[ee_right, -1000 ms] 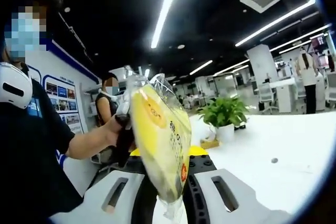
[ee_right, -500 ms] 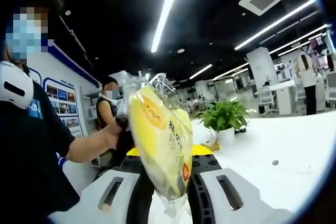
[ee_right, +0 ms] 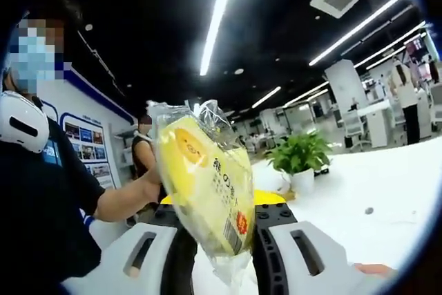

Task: Compare the silicone blocks by pressing each to a similar depth, holding the contact briefly, and releasing to observe deformation and rebound differences across the visible hardness samples.

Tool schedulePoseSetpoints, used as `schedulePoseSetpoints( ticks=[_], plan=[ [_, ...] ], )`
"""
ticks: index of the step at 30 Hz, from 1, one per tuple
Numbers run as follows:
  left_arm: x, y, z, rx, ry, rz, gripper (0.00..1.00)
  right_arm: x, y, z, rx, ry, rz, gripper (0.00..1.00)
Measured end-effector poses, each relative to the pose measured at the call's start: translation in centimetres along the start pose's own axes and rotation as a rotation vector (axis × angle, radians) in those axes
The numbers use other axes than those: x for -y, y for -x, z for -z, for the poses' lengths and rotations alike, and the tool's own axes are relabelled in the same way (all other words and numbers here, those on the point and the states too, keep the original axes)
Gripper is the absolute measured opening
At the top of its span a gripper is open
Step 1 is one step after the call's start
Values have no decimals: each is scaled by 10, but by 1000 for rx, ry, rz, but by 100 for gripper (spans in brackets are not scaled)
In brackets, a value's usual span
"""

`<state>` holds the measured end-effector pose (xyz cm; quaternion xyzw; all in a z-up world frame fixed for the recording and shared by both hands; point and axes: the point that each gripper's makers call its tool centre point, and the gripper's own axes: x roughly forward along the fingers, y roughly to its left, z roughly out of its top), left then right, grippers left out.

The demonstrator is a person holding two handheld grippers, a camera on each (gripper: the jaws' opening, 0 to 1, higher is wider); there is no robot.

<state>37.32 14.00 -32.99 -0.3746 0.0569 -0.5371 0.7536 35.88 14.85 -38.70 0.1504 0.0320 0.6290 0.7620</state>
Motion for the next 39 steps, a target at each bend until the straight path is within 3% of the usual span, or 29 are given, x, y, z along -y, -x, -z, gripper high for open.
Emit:
schedulePoseSetpoints(
  ticks=[28, 33, 39],
  plan=[
    [2, 3, 7, -4, 9, 5, 0, -5, -3, 5, 1, 51, 15, 51],
    [3, 4, 8, -3, 11, 7, 0, 1, -3, 8, -8, 71, 45, 61],
    [2, 4, 7, 1, 13, 6, 0, 2, -1, 6, 5, 96, 56, 64]
  ],
)
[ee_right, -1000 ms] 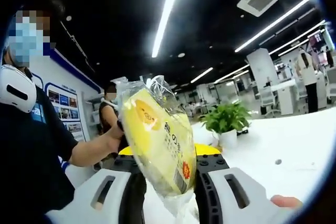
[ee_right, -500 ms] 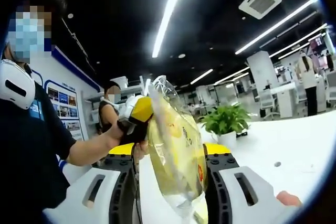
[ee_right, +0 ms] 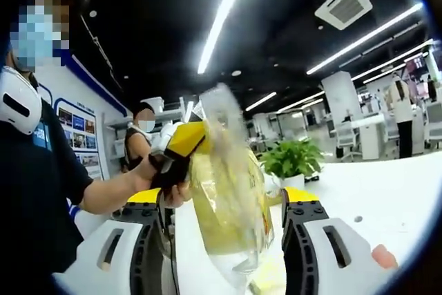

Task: Compare the silicone blocks by pressing each to a similar depth, holding the contact briefly, and releasing to observe deformation and rebound differences across the visible hardness samples.

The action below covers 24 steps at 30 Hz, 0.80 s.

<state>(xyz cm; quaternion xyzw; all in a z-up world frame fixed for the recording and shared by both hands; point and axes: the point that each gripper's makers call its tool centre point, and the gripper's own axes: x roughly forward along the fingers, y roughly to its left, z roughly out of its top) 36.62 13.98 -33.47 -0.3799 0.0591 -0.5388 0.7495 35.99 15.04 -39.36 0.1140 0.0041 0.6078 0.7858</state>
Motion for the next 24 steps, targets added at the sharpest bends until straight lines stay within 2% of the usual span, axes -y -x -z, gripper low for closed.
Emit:
schedulePoseSetpoints(
  ticks=[6, 10, 19, 24],
  plan=[
    [-1, 0, 1, -4, 3, 0, 0, 5, 5, 2, -4, 6, 31, 70],
    [-1, -3, 2, -5, 8, 3, 0, 17, 12, 8, -37, 46, 101, 74],
    [-7, -7, 6, -12, 14, -4, 0, 25, 34, 2, -7, 93, 177, 85],
    [-11, -8, 11, -18, 20, -10, 0, 24, 49, 8, -22, 97, 197, 84]
  ],
)
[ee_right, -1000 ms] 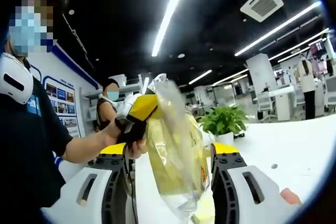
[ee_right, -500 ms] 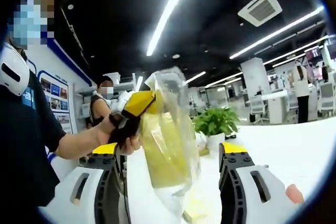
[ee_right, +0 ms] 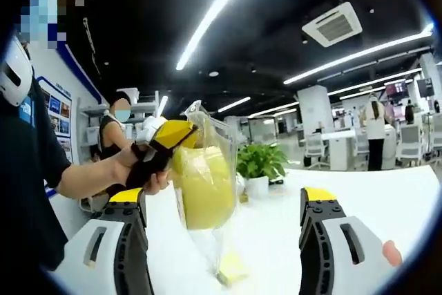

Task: Compare the silicone blocks by pressing each to a similar depth, holding the contact briefly, and releasing to observe deformation and rebound differences across the visible hardness samples.

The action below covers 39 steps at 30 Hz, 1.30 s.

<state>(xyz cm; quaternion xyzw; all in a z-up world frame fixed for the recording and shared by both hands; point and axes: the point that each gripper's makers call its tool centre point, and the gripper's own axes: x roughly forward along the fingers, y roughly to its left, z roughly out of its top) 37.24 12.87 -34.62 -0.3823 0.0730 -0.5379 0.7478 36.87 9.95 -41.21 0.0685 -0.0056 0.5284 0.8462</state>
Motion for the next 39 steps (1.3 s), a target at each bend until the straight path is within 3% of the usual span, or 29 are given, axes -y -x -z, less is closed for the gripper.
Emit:
schedulePoseSetpoints(
  ticks=[8, 10, 11, 16, 20, 23, 26, 33, 39],
  plan=[
    [-6, -1, 5, -7, 5, -7, 0, -4, 21, 0, 28, 10, 32, 90],
    [-8, 0, 6, -7, 8, -10, 0, -3, 28, 2, 34, 12, 57, 95],
    [-9, 0, 6, -6, 10, -11, 0, 4, 33, 7, 7, 13, 103, 96],
    [-14, 1, 9, -4, 15, -21, 0, 7, 54, 18, -23, 55, 152, 96],
    [-20, 2, 14, -14, 15, -32, 0, 3, 77, 22, 2, 62, 179, 96],
    [-25, 3, 16, -14, 28, -41, 0, 3, 94, 36, -34, 32, 215, 96],
    [-27, 3, 18, -12, 39, -46, 0, 0, 107, 44, -39, 53, 221, 88],
    [-32, 1, 24, -22, 53, -50, 0, -4, 147, 83, -106, -24, 293, 94],
    [-42, 0, 31, -27, 72, -63, 0, -12, 168, 104, -121, -56, 345, 96]
  ],
)
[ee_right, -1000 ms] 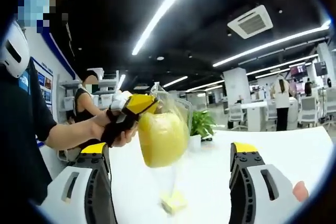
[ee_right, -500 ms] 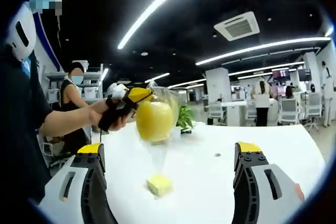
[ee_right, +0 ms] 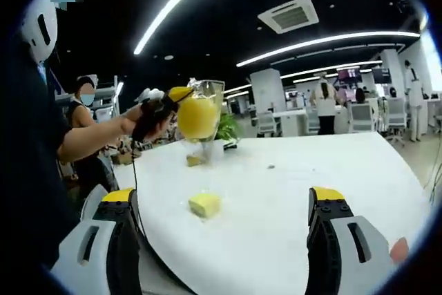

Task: Compare the silicone blocks by pressing each to a similar depth, holding the contact briefly, and releasing to observe deformation and rebound differences across the visible hardness samples.

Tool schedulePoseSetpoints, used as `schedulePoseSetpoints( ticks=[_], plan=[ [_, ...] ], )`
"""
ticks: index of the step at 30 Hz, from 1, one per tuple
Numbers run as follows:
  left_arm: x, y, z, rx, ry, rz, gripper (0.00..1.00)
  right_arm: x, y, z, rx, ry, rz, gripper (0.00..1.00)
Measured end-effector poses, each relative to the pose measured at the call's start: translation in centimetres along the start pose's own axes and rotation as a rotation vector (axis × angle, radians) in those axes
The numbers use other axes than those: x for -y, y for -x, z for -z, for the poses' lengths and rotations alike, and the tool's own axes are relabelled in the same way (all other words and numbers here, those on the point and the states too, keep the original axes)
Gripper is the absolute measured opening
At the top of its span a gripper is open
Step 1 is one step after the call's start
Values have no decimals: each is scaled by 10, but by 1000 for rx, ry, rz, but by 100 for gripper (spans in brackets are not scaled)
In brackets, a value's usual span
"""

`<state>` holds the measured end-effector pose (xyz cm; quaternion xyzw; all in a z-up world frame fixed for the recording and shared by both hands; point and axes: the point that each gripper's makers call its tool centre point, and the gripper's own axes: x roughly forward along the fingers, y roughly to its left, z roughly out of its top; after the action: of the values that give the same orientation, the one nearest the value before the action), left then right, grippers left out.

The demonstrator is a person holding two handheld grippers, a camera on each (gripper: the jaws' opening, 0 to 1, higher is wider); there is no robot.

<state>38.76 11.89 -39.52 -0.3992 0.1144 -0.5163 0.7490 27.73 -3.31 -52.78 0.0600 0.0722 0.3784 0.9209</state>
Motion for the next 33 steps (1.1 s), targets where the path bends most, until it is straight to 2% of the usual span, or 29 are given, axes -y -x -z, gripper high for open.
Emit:
schedulePoseSetpoints(
  ticks=[7, 15, 20, 26, 33],
  plan=[
    [-10, -6, 10, -13, 26, -7, 0, 6, 21, 27, -48, -74, 49, 96],
    [-29, -11, 26, -24, 66, -30, 0, 11, 41, 40, -79, -89, 113, 96],
    [-43, -16, 40, -31, 107, -48, 0, 15, 51, 40, -64, -116, 147, 96],
    [-64, -19, 65, -50, 164, -72, 0, 22, 58, 35, -62, -114, 182, 96],
    [-80, -16, 89, -50, 234, -100, 0, 24, 63, 37, -84, -132, 196, 96]
  ],
)
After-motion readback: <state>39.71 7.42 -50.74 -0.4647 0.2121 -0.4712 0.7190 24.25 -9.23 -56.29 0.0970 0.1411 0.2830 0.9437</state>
